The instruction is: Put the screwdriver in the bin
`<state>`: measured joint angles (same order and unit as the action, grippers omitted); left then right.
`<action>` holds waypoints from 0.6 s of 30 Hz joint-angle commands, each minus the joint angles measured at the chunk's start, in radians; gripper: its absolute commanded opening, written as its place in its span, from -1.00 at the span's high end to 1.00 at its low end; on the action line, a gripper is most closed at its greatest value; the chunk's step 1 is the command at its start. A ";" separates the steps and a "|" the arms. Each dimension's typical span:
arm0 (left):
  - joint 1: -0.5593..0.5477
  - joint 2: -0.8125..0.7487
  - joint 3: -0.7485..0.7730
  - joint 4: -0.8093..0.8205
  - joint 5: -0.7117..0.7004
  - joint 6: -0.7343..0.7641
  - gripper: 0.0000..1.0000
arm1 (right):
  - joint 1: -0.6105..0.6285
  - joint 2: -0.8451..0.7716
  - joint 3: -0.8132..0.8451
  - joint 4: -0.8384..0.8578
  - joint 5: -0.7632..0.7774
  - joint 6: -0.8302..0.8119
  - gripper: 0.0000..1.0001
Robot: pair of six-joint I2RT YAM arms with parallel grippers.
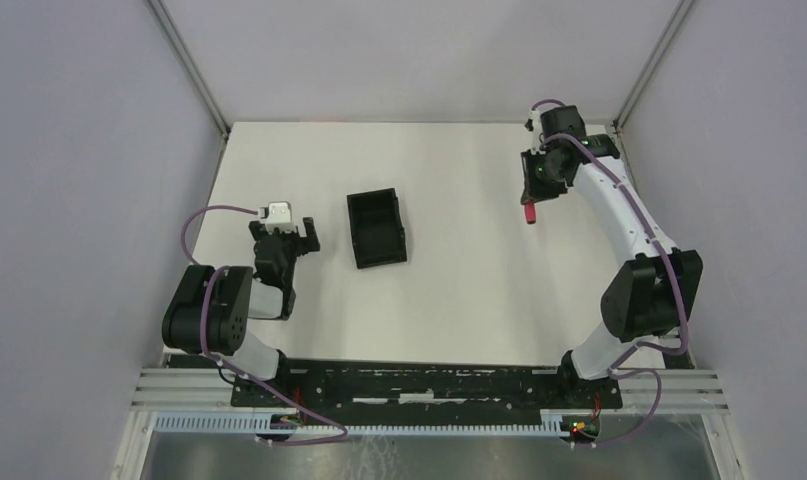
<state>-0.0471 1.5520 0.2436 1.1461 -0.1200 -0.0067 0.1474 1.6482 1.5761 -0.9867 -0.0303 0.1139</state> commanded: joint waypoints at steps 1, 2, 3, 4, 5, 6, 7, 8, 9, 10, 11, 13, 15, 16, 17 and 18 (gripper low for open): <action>0.003 -0.013 0.005 0.027 0.008 -0.015 -1.00 | 0.166 -0.032 -0.034 0.183 -0.075 0.163 1.00; 0.003 -0.014 0.005 0.027 0.009 -0.015 -1.00 | 0.206 -0.021 -0.032 0.234 -0.081 0.189 1.00; 0.004 -0.013 0.005 0.027 0.009 -0.015 -1.00 | 0.257 -0.006 -0.026 0.277 -0.082 0.218 1.00; 0.003 -0.013 0.005 0.027 0.008 -0.015 -1.00 | 0.303 0.013 -0.012 0.323 -0.082 0.236 1.00; 0.003 -0.013 0.005 0.027 0.008 -0.015 -1.00 | 0.354 0.039 0.006 0.369 -0.079 0.254 1.00; 0.003 -0.013 0.005 0.027 0.009 -0.015 -1.00 | 0.404 0.069 0.033 0.399 -0.073 0.260 1.00; 0.003 -0.013 0.005 0.027 0.008 -0.015 -1.00 | 0.442 0.098 0.061 0.425 -0.064 0.261 1.00; 0.003 -0.013 0.005 0.027 0.008 -0.015 -1.00 | 0.483 0.134 0.098 0.442 -0.049 0.255 1.00; 0.003 -0.013 0.005 0.027 0.009 -0.016 -1.00 | 0.514 0.166 0.130 0.458 -0.035 0.243 1.00; 0.003 -0.013 0.005 0.027 0.009 -0.016 -1.00 | 0.548 0.205 0.170 0.464 -0.016 0.224 1.00; 0.004 -0.013 0.005 0.027 0.009 -0.016 -1.00 | 0.573 0.239 0.204 0.468 0.000 0.206 1.00; 0.004 -0.013 0.005 0.027 0.009 -0.016 -1.00 | 0.620 0.316 0.279 0.471 0.022 0.162 1.00; 0.003 -0.013 0.005 0.027 0.008 -0.016 -1.00 | 0.661 0.394 0.353 0.453 0.075 0.116 1.00; 0.003 -0.013 0.005 0.027 0.008 -0.016 -1.00 | 0.673 0.424 0.378 0.442 0.100 0.100 1.00; 0.003 -0.013 0.005 0.027 0.008 -0.015 -1.00 | 0.684 0.446 0.392 0.433 0.120 0.089 1.00; 0.003 -0.013 0.004 0.027 0.008 -0.016 -1.00 | 0.688 0.463 0.397 0.424 0.144 0.080 1.00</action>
<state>-0.0471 1.5520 0.2436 1.1458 -0.1200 -0.0067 0.8143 2.0514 1.8988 -0.5694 -0.0044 0.2623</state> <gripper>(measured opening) 0.997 0.114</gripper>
